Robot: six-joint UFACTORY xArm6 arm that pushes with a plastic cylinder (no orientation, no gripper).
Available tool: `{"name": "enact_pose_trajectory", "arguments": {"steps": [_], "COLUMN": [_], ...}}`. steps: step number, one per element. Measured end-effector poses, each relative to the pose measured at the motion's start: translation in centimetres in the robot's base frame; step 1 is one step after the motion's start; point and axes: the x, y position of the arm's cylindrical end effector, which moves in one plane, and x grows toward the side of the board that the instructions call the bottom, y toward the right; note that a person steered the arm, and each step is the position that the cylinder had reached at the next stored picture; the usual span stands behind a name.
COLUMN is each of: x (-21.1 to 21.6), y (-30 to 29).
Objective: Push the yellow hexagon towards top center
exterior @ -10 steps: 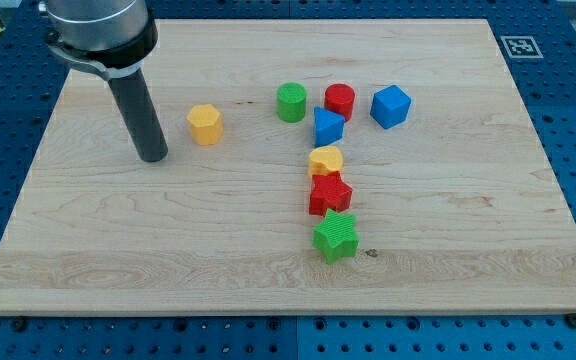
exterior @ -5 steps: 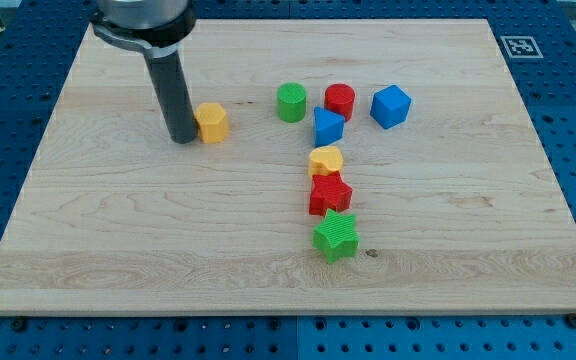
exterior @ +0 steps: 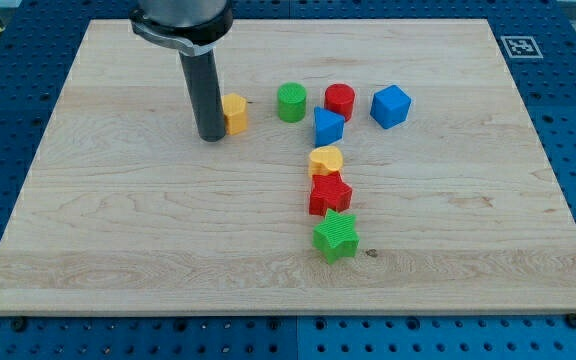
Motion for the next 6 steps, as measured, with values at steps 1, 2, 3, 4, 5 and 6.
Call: {"name": "enact_pose_trajectory", "arguments": {"steps": [1,2,3,4,5,6], "x": [0.4,1.5,1.6,0.5,-1.5,-1.9], "y": [0.0,1.2,1.7,1.7,1.7,1.7]}}
